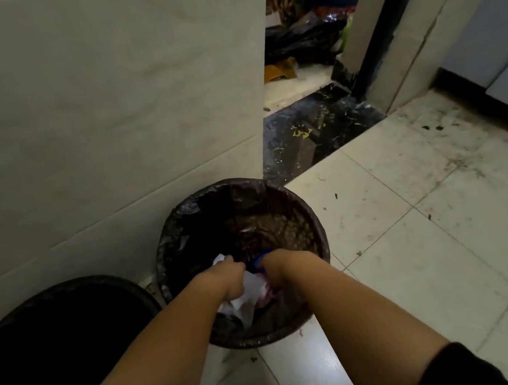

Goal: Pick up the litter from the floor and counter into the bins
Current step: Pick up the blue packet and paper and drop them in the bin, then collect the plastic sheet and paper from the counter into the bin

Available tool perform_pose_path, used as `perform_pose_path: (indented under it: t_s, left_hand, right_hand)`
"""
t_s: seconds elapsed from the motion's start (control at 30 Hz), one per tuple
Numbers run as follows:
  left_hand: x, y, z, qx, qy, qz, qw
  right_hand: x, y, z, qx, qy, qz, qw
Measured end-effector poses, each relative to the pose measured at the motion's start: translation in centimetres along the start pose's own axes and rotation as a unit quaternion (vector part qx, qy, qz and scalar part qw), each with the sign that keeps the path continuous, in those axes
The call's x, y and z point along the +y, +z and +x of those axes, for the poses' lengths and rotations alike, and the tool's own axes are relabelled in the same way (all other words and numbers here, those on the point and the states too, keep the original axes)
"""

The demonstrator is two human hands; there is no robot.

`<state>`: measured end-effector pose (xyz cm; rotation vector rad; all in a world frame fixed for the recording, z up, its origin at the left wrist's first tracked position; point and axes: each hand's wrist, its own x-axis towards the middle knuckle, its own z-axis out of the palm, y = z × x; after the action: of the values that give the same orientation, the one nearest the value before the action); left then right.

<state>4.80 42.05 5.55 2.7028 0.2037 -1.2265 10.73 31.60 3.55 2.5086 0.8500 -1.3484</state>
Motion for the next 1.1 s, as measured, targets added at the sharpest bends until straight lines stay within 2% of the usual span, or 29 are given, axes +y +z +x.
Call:
perform_pose_path:
  t_s: [0.1, 0.2, 0.4, 0.53, 0.63, 0.8, 0.87, 0.97, 1.1]
  left_hand:
    - [-0.5, -2.6, -5.4, 0.008, 0.011, -0.029, 0.999]
    - [0.5, -7.3, -12.4, 0.064, 0.037, -0.041, 0.996]
    - [1.4, -13.1, -25.7, 0.097, 0.035, -0.068, 0.992]
    - [1.4, -20.0, -34.7, 0.133, 0.051, -0.108, 0.984]
    - [2.0, -23.7, -40.6, 0.13, 0.073, -0.118, 0.982]
    - [3.9, -28.1, -46.8, 0.137, 0.115, 0.022, 0.984]
    - [5.1, -28.9, -48.3, 0.139, 0.142, 0.039, 0.979]
    - [8.3, -28.7, -49.9, 0.13, 0.196, 0.058, 0.97]
    - [15.5, -27.4, -52.9, 0.11, 0.274, 0.195, 0.935]
  right_hand:
    - [-0.5, -2.9, -7.1, 0.029, -0.016, 0.045, 0.998]
    - [-0.9, -6.9, -14.1, 0.054, -0.022, 0.078, 0.995]
    - [-3.7, -11.0, -26.9, 0.041, 0.0, 0.072, 0.997]
    - [-5.7, -16.3, -36.7, 0.083, 0.003, 0.086, 0.993]
    - [-6.9, -18.9, -43.7, 0.09, 0.025, 0.096, 0.991]
    - [-7.9, -22.8, -53.4, 0.145, 0.054, 0.165, 0.974]
    - [-7.9, -22.5, -56.8, 0.168, 0.075, 0.186, 0.965]
    - [-6.8, -19.1, -61.5, 0.171, 0.124, 0.221, 0.952]
    - [-3.6, -12.3, -68.5, 0.183, 0.201, 0.297, 0.915]
